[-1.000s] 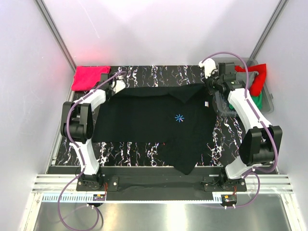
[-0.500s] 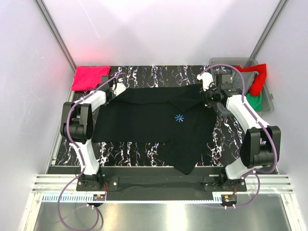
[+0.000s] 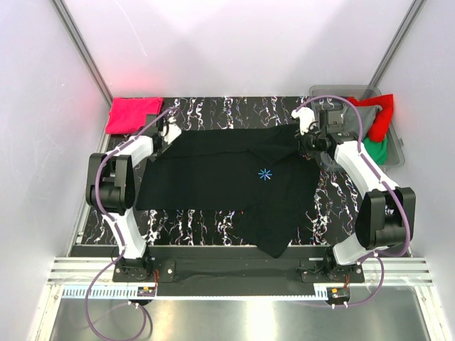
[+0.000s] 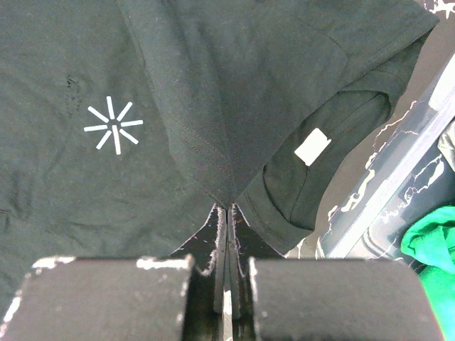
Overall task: Fold and stack the t-shirts
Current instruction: Fold the tshirt
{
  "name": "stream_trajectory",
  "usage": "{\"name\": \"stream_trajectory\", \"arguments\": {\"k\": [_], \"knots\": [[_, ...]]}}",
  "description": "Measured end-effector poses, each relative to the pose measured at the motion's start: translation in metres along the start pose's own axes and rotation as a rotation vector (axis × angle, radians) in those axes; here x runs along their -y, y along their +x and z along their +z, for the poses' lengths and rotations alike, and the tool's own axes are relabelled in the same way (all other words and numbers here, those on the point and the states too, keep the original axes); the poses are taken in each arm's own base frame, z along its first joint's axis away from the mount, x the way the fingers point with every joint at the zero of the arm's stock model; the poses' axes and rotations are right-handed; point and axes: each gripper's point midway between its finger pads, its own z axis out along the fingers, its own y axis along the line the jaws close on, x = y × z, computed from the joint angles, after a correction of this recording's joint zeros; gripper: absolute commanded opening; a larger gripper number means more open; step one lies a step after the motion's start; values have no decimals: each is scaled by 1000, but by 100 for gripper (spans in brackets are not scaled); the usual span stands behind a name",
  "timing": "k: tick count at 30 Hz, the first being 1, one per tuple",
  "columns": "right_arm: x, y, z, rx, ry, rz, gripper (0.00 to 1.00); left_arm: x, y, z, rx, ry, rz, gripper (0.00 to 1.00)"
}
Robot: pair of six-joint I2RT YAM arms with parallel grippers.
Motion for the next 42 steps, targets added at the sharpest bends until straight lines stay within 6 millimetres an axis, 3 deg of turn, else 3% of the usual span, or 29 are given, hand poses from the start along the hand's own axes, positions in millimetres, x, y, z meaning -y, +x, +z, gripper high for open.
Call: {"name": "stream_trajectory", "arguments": {"k": [3, 7, 8, 10, 18, 30, 34, 36, 37, 38, 40, 42], "knots": [[-1, -1, 0, 3, -3, 2, 0, -15, -14, -8, 33, -27, -30, 39], [-1, -1, -1, 5, -2, 8, 0, -29, -37, -15, 82, -50, -55, 17], [-1, -2, -1, 6, -2, 8, 0, -30, -41, -14, 88, -48, -57, 7], [0, -5, -2, 13, 1, 7, 0, -26, -45, -6, 85, -31, -65, 0], [10, -27, 0, 45, 12, 4, 0, 19, -21, 24, -24, 102, -35, 0], [18, -40, 12, 50, 14, 15, 0, 26, -13, 30, -60, 129, -39, 0], [26, -47, 25, 52, 18, 22, 0, 26, -13, 30, -63, 130, -38, 0], [33, -51, 40, 49, 22, 23, 6, 26, -13, 30, -64, 130, -37, 0], [37, -52, 49, 41, 22, 26, 27, 26, -13, 30, -65, 131, -37, 0], [41, -54, 58, 37, 27, 32, 35, 26, -13, 30, -67, 132, -36, 0], [53, -52, 77, 16, 54, 31, 45, 26, -13, 31, -69, 131, -36, 0], [64, -52, 88, 0, 90, 27, 47, 25, -13, 31, -69, 130, -36, 0]]}}
